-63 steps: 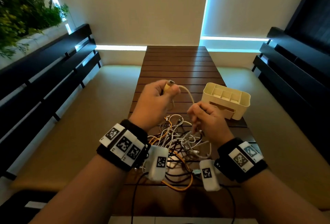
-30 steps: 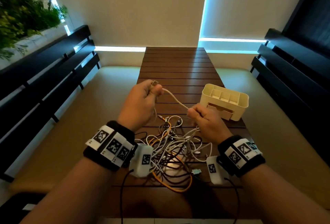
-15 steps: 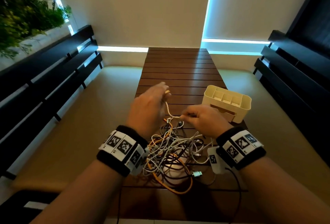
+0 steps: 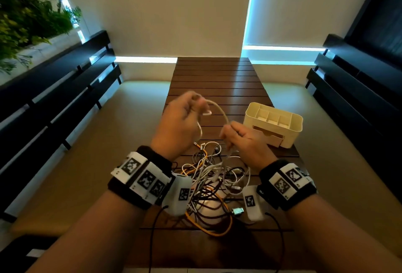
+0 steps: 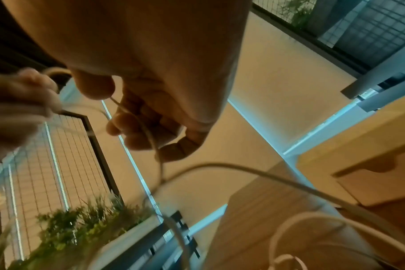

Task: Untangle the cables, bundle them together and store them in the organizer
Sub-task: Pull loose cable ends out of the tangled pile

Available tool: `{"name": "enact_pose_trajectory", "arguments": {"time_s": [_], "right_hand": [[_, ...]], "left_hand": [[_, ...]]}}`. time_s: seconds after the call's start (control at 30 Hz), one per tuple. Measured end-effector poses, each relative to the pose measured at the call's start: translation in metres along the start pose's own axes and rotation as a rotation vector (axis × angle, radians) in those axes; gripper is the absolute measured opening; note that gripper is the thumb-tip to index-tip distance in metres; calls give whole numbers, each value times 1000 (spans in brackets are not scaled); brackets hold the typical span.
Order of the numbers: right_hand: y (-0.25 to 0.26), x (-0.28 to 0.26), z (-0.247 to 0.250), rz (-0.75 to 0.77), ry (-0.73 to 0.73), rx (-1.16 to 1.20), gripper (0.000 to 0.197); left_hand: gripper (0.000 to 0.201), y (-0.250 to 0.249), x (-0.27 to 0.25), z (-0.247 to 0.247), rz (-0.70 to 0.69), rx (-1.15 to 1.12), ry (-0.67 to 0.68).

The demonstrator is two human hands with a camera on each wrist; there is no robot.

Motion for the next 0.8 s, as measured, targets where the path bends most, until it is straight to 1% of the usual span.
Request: {"name": "enact_pose_trajectory", "arguments": {"time_s": [0.03,0.07,0.13,0.17,0.2,0.27,0.3,0.33,0.37,0.4,0.43,0.5,0.57,0.63,0.7,0.8], "right_hand": [[-6,-3,-5,-31,29,48,32],[-11,-5,-7,-59,42,99,32],[-14,-4,-6,-100,10,197,32],[-13,-2,-3,-119,-31,235,33],[-11,0,2,-136,-84,256,32],[-10,5,13,-151,-193,210,28],[-10,7,18,-143,-230,144,25],[-10,9,21,-118,-247,62,22],[-10,10,22,-82,-246,-22,20],[-10,11,22,-47,-236,-98,19],[-11,13,20,-21,-222,-167,17],[-15,18,17,10,-195,-316,15],[-20,23,13,43,-170,-458,17],[-20,25,11,81,-147,-532,18],[-12,25,9,151,-125,-543,17],[8,24,7,283,-125,-511,14]], "left_hand": [[22,-6,3,5,2,-52,-58],[24,-11,6,10,5,-54,-80],[24,-10,7,17,48,61,-53],[24,-3,6,19,119,119,-19],[24,8,3,21,233,158,32],[25,35,-6,24,522,225,186],[26,46,-14,25,634,279,270],[27,54,-20,26,689,345,325],[27,59,-23,27,706,411,339],[27,57,-24,27,681,459,303],[25,52,-22,28,632,480,236],[22,36,-17,28,505,486,97],[27,21,-11,30,367,518,-17],[31,8,-6,30,239,526,-80],[31,0,-3,25,172,491,-78],[32,5,-4,6,171,402,46]]}}
Point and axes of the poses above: each hand's wrist, its own x-axis towards the middle knuckle, its own z-axis out of the back of the hand, y = z × x, the point moved 2 cm from there along x, towards the middle knuckle, and after that the axes turned 15 degrees about -x, right-handed, at the moved point
